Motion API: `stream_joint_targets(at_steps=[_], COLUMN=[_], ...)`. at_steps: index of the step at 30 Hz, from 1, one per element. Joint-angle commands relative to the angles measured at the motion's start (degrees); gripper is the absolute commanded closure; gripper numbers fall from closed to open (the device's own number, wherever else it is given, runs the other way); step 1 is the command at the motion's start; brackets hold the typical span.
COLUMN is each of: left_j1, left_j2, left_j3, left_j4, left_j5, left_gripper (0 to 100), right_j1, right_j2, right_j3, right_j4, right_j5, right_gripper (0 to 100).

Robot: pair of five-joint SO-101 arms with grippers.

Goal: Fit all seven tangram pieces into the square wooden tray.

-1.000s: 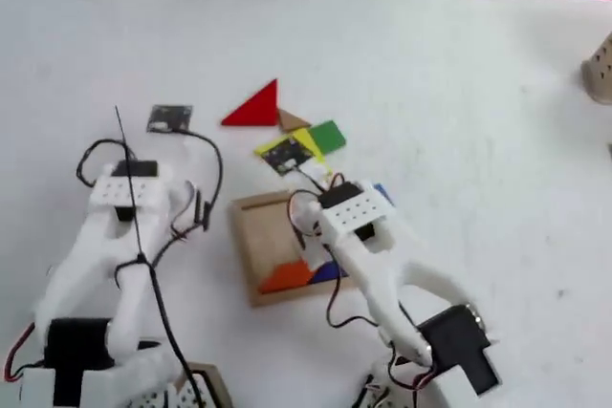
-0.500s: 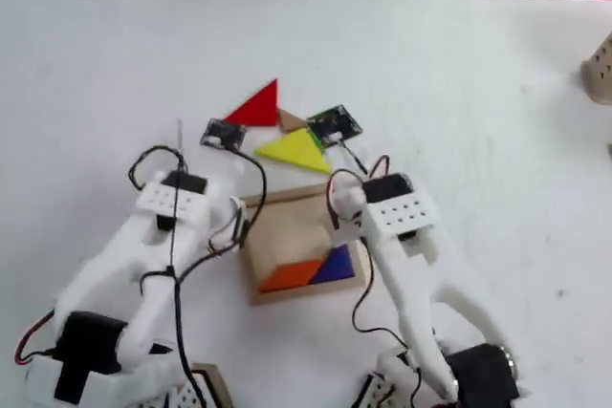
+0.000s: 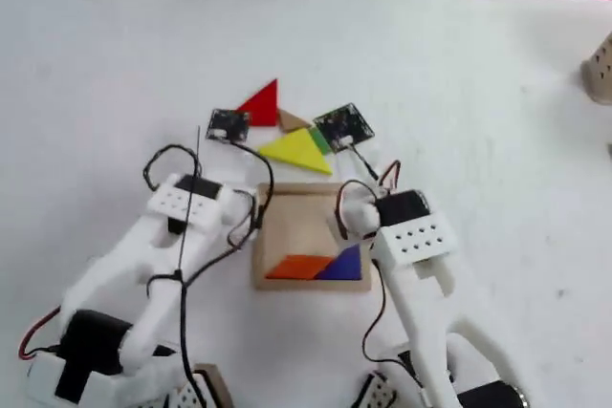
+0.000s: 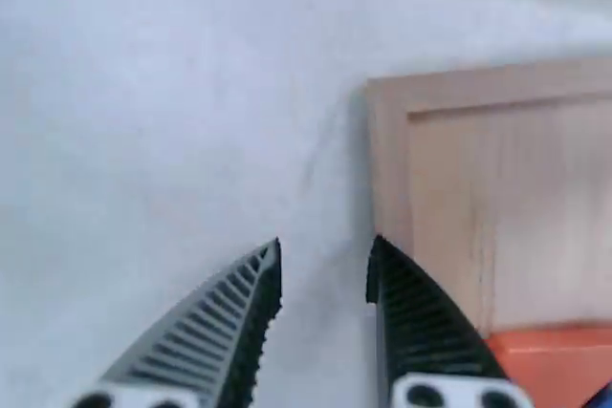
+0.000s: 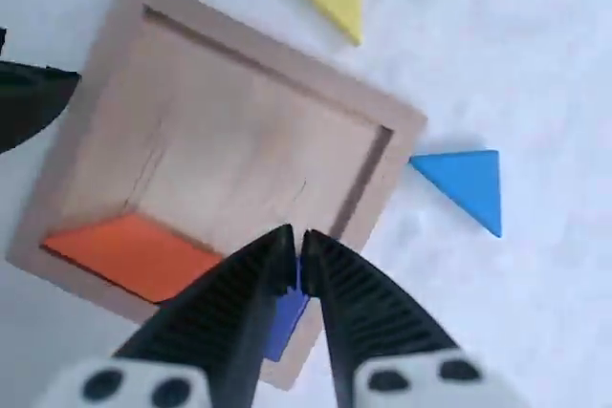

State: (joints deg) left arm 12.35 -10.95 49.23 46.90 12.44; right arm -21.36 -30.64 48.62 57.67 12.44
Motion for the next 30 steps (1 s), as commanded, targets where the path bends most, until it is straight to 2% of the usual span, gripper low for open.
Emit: stream_joint_targets(at_steps=[1, 6, 12, 17, 27, 30], left_j1=[1.01, 0.48, -2.42, -4.00, 5.05, 5.67], left_j2=[-0.22, -0.66, -0.92, -0.92, -0.31, -0.22], left_j3=[-1.41, -5.01, -5.54, -5.54, -8.79, -7.03], left_j4=[-3.16, -2.99, 0.88, 0.62, 0.53, -0.09], left_j5=[0.53, 0.53, 0.44, 0.44, 0.97, 1.67], left_gripper=[84, 84, 84, 84, 84, 84], right_j1=[0.84, 2.59, 8.84, 10.15, 10.15, 10.15], right_j2=[-1.89, -1.98, -1.45, -1.45, -1.36, -1.36], right_j3=[-0.18, -0.35, -0.53, -0.53, -0.18, -0.18], right_j4=[0.13, 0.04, -3.38, -3.65, -5.49, -5.49], right_j5=[0.44, -0.18, -6.24, -8.53, -8.00, -8.00], right_gripper=[98.1, 98.1, 98.1, 98.1, 98.1, 98.1])
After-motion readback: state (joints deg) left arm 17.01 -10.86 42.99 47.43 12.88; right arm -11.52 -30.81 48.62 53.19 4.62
